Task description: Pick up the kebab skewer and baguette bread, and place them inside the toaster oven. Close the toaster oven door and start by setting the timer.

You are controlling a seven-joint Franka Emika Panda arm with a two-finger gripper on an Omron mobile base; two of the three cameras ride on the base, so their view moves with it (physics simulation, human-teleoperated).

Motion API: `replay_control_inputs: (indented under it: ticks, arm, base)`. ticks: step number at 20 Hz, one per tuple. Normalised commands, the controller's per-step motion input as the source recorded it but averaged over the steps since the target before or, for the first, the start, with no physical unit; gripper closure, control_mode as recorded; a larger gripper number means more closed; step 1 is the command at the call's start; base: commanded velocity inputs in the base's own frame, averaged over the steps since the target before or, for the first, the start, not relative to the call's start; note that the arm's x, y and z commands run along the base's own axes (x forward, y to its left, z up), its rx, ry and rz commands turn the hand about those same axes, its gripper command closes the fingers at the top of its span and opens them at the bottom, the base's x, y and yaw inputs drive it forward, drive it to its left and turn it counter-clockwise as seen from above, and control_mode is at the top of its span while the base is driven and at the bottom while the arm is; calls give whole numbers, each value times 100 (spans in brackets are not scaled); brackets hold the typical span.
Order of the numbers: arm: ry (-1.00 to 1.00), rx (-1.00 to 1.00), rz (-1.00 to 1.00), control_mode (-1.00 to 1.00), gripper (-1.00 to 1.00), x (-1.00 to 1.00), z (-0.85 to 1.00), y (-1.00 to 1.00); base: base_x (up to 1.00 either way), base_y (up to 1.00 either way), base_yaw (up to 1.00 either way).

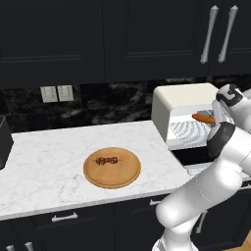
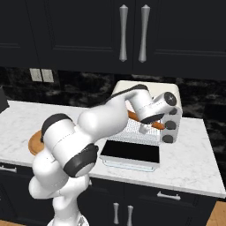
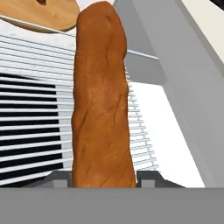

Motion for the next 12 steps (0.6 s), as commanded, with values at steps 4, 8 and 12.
replay_control_inputs:
  ticks: [4, 8, 12]
  arm:
    - [6, 0, 0, -100, 100, 0, -32, 0]
    - [6, 0, 0, -100, 100, 0, -25, 3]
    - [4, 0, 0, -100, 100, 0, -26, 2]
  base:
    - [0, 0, 0]
    - [0, 0, 0]
    - [0, 0, 0]
